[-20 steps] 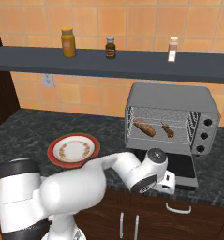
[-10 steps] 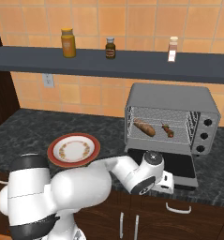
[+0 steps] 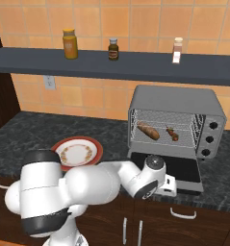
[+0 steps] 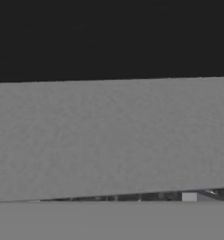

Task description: Pick up the kebab skewer and baguette bread, and place them inside the toaster oven. Close the toaster oven door and start by setting the timer.

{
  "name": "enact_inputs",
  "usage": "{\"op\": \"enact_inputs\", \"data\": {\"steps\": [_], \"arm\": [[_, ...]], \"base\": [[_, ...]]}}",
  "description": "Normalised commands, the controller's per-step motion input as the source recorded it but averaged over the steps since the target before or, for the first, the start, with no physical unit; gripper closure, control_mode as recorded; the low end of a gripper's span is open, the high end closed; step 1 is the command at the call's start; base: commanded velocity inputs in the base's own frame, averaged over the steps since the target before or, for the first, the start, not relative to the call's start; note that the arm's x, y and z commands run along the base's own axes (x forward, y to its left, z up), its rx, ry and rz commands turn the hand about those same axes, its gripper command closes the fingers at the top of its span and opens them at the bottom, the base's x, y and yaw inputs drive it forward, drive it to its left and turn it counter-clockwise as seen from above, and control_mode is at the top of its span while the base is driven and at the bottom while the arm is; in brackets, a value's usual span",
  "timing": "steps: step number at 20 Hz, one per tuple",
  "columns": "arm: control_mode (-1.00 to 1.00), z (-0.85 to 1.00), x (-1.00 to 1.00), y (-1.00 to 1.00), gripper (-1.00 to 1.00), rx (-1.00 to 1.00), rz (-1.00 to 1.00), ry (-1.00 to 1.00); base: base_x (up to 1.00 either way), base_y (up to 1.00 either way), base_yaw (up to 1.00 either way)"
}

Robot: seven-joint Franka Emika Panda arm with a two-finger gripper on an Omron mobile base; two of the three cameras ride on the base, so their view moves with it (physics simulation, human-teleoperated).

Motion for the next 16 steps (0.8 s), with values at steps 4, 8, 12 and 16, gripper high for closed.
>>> {"op": "enact_inputs", "data": {"steps": [4,8,12,16], "arm": [[-1.00,-0.14,0.10,0.00,-1.00,0.00,0.00,0.00],[-1.00,-0.05,0.05,0.00,-1.00,0.00,0.00,0.00],[-1.00,0.00,0.10,0.00,-1.00,0.01,-0.02,-0.03],[-1.00,0.00,0.18,0.00,-1.00,0.03,-0.05,-0.14]], "base": [[0.00,0.00,0.00],[0.00,0.00,0.00],[0.00,0.00,0.00],[0.00,0.00,0.00]]}}
